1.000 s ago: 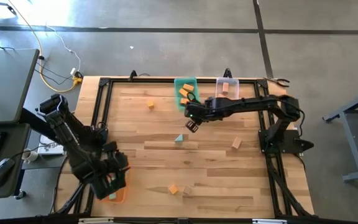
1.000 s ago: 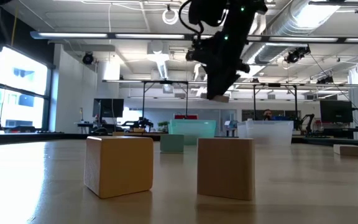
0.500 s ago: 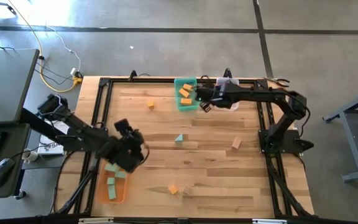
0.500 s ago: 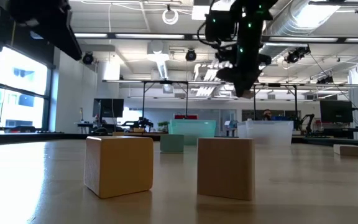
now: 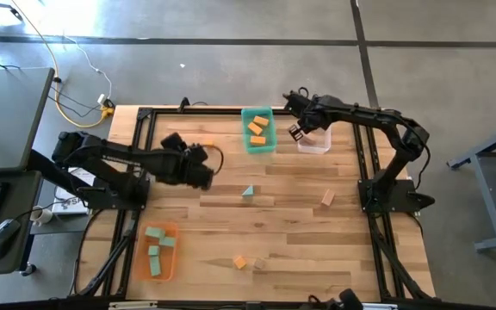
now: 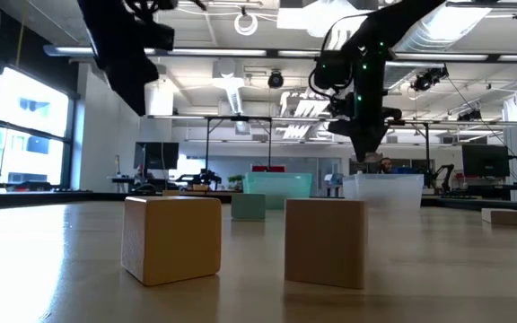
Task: Sort & place blocks by color
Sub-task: Put the brown block into the transparent bin
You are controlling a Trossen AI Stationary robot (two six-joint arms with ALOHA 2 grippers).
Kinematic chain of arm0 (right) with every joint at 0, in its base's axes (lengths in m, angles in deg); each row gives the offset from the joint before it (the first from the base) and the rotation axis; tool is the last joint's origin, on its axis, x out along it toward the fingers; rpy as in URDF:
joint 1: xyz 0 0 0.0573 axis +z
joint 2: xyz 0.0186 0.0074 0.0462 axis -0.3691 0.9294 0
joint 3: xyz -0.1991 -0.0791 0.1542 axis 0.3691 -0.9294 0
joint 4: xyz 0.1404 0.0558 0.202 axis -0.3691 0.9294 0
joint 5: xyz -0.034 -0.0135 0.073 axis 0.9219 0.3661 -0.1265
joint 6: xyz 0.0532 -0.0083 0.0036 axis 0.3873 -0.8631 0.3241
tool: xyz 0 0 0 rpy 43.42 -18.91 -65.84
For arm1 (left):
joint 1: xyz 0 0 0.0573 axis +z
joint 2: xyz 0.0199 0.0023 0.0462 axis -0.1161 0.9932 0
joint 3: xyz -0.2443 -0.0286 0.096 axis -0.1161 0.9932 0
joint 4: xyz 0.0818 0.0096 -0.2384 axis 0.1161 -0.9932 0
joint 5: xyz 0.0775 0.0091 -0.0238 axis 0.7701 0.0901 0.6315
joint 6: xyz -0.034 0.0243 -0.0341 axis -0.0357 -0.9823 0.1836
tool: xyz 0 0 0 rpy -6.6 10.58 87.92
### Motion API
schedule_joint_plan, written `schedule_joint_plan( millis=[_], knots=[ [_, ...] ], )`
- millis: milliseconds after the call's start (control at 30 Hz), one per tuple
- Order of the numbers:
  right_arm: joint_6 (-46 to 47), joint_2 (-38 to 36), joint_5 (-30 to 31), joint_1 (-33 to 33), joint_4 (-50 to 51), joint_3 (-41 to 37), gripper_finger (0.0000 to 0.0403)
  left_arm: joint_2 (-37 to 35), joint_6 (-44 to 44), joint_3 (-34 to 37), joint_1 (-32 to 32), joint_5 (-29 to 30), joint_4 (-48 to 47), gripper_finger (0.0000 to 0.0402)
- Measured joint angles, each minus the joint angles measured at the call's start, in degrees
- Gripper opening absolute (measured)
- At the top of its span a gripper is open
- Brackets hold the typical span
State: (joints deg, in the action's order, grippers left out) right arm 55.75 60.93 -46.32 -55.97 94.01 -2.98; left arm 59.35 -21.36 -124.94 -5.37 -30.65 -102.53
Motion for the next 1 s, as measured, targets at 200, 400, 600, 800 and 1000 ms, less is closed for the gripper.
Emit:
schedule_joint_plan(
  millis=[200,400,600,800,1000],
  knots=[
    [-1.79,0.13,-5.58,-4.83,0.27,0.0,0.0095,0.0,-8.11,0.0,9.19,-2.28,6.84,0.0211],
    [-5.15,2.15,-9.28,-8.17,0.38,0.0,0.0095,0.0,-20.15,0.0,18.16,-14.68,17.74,0.0211],
    [-7.88,4.6,-15.08,-10.15,-0.08,0.0,0.0095,0.0,-27.26,0.0,26.32,-27.4,25.16,0.0211],
    [-10.45,6.73,-16.49,-10.75,-0.42,0.0,0.0095,0.73,-30.32,0.0,32.25,-32.34,25.72,0.0211],
    [-10.52,7.26,-17.98,-11.01,-0.49,0.0,0.0098,3.25,-30.58,-0.01,35.67,-36.26,25.84,0.0211]
  ],
)
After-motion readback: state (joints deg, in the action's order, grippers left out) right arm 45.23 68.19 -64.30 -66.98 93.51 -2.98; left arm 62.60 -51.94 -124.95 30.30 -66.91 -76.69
